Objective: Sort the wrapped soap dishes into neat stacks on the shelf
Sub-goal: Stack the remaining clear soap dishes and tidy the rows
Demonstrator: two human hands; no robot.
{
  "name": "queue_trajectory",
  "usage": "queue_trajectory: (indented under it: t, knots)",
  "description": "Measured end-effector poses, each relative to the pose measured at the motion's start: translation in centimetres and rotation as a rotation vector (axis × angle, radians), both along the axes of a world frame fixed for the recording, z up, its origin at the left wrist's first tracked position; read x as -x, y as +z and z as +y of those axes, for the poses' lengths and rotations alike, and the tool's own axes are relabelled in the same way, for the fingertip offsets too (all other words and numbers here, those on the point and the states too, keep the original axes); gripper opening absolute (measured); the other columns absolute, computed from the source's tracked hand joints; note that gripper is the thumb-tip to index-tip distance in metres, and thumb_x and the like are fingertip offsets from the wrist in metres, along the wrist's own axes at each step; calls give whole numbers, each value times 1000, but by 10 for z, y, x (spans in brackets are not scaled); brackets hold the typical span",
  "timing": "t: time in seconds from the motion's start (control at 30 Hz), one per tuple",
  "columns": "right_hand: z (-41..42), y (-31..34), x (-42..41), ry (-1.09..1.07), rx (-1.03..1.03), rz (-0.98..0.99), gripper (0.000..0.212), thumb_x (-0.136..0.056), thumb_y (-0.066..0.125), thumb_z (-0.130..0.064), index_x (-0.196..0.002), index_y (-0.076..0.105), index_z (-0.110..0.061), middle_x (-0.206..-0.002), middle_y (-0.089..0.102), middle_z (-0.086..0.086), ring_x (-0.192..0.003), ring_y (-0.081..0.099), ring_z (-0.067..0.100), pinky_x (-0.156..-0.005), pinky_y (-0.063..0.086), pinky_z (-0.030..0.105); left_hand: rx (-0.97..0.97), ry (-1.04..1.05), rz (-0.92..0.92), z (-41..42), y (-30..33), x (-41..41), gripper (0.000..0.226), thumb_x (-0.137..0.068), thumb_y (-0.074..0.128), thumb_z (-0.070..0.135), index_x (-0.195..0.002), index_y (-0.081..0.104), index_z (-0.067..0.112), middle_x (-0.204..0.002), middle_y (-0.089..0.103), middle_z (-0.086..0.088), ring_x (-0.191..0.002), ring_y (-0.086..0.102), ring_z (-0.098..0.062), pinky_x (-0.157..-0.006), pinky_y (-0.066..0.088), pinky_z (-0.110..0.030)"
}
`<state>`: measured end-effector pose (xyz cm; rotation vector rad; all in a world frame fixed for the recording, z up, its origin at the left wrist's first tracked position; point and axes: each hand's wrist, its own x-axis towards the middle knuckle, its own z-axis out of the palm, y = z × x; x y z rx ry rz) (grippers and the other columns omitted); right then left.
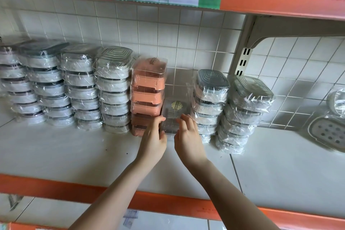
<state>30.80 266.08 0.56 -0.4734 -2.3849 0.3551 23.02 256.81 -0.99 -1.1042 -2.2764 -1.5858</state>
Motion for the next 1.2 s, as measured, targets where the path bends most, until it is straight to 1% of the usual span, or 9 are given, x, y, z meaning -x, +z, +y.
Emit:
queue_trajectory:
  t: [0.13,0.27,0.3,0.37,0.47,0.53,0.67,0.87,1.2]
  knots:
    - [1,-1,-4,29,-14,-65,48,-69,53,9,-116,56,7,-122,54,26,-117,50,46,-94,49,46,22,-69,-10,-5,-2,1,40,-81,49,-13,-117,52,5,-128,50,-1,-120,51,-20,-103,40,-34]
    - [1,0,-17,44,-2,-42,40,-77,44,-5,-114,58,-2,-116,57,14,-105,52,37,-84,51,41,89,-47,-14,-16,0,-10,38,-83,50,-10,-116,56,7,-109,56,2,-98,50,-10,-87,32,-4]
    - [1,-1,-21,45,16,-32,37,-79,45,-7,-112,60,-5,-113,58,12,-103,54,35,-80,52,40,100,-47,-8,-19,0,-13,36,-83,51,-9,-115,57,8,-105,57,2,-93,49,-8,-83,31,-2]
    - [2,-4,-30,53,35,-39,32,-82,48,-9,-110,61,-7,-108,60,10,-100,56,34,-77,52,40,135,-67,-23,-23,-4,-16,34,-85,50,-6,-112,58,12,-106,60,3,-95,51,-6,-85,35,-6]
    - [4,-11,-44,44,69,-91,28,-87,52,-9,-114,61,-7,-111,58,10,-106,53,33,-83,48,40,216,-140,-109,-27,-9,-20,30,-87,48,-2,-106,62,19,-105,65,8,-101,59,-9,-94,46,-30]
    - [8,-14,-54,11,108,-138,29,-90,52,-9,-117,60,-8,-116,56,10,-113,49,30,-86,46,38,280,-184,-119,-28,-8,-25,31,-88,48,1,-97,62,27,-99,67,10,-98,61,-8,-92,49,-35]
    - [20,-15,-79,-39,141,-208,28,-92,51,-13,-118,60,-9,-120,54,9,-116,48,29,-90,42,34,413,-243,-120,-23,-6,-38,37,-89,48,10,-83,53,46,-93,65,18,-95,61,-6,-90,49,-37]
    - [45,-10,-125,-165,162,-271,31,-94,51,-27,-120,58,-14,-123,55,7,-119,47,27,-95,41,34,531,-275,33,12,3,-71,23,-91,46,17,-107,60,27,-109,65,11,-101,60,-12,-88,49,-36]
    - [93,-2,-215,-369,173,-292,35,-95,47,-34,-125,52,-18,-124,55,4,-115,49,26,-91,44,36,565,-321,186,85,24,-147,22,-94,45,24,-110,58,30,-113,65,10,-102,60,-19,-79,46,-31]
